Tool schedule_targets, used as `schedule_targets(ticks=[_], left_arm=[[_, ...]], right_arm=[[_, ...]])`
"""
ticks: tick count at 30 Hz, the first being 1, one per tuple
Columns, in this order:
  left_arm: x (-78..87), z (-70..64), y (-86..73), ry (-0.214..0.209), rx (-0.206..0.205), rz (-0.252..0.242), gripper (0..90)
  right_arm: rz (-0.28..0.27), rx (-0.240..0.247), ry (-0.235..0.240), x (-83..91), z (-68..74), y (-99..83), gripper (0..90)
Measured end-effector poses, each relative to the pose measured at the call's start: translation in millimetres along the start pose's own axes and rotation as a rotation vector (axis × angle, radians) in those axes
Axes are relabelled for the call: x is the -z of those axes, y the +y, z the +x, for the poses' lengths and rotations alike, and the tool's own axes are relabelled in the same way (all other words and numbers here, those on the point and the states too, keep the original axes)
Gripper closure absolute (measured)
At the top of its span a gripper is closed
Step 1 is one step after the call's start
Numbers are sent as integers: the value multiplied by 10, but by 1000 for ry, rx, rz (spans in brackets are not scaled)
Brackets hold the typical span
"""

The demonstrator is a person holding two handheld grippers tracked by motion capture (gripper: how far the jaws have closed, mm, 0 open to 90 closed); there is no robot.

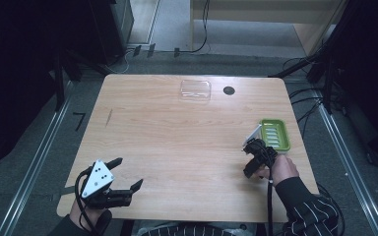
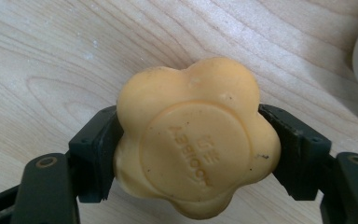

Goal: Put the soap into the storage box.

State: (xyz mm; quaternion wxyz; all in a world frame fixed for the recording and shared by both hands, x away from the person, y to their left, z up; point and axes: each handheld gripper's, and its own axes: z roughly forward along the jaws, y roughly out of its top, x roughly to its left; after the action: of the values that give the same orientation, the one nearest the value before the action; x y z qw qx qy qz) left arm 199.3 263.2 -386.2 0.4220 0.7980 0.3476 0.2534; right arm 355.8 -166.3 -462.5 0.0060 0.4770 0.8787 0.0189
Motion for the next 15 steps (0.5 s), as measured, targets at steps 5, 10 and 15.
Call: schedule_targets(ticks=[5, 10, 15], left_arm=[[1, -1, 0, 2, -1, -1, 136], [0, -1, 0, 2, -1, -1, 136], [1, -1, 0, 2, 0, -1, 136]], right_arm=[[-5, -5, -5, 36, -36, -24, 267], [-9, -4, -10, 61, -55, -40, 267], [-16, -9, -13, 89, -82, -65, 267]])
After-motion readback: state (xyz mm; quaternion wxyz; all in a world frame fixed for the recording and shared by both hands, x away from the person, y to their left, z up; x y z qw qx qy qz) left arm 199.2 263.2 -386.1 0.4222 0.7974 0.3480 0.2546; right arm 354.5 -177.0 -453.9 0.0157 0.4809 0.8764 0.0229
